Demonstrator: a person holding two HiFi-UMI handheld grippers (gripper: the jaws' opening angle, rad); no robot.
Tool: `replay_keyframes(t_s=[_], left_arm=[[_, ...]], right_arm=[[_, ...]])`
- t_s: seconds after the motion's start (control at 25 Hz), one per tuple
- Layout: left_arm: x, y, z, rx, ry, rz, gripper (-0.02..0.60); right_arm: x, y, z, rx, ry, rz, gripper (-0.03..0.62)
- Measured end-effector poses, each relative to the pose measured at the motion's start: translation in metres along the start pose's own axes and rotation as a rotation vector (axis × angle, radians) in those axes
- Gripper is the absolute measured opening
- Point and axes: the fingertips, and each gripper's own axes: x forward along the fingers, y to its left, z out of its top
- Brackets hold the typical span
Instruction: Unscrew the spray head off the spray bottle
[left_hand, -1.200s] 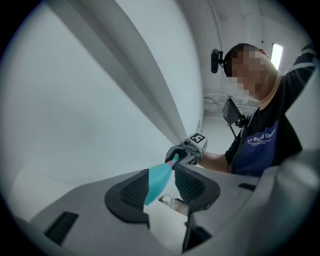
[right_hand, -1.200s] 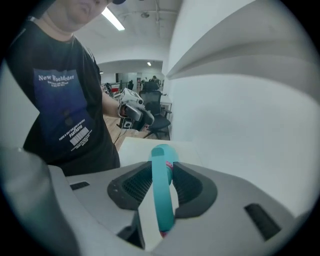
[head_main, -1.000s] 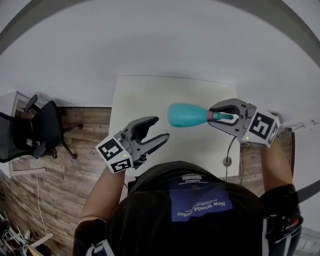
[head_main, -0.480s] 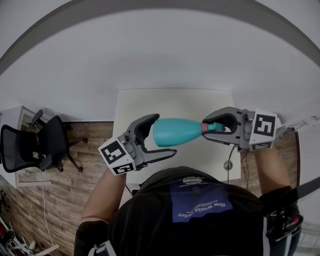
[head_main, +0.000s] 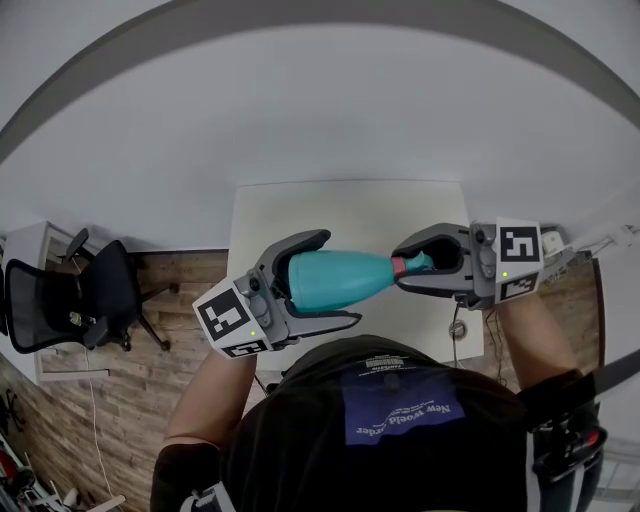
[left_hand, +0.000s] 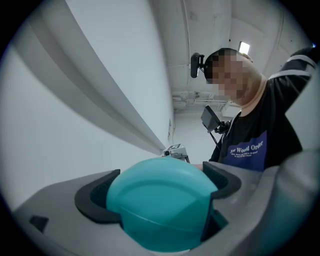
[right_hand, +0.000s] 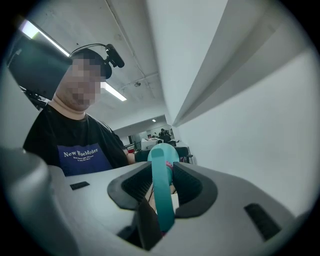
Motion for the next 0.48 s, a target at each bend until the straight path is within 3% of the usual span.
replay_keyframes(t_s=[0.28, 0.48], left_arm=[[-0.005, 0.011, 0.006, -0.151, -0.079, 0.039, 0.51], [-0.006, 0.01, -0.003, -0.2, -0.061, 0.04, 0.505]], right_arm=[[0.002, -0.003, -0.004, 0.028, 0.009, -0.007, 0.124], [0.003, -0.001, 0.0, -0.02, 0.007, -0.02, 0.123]])
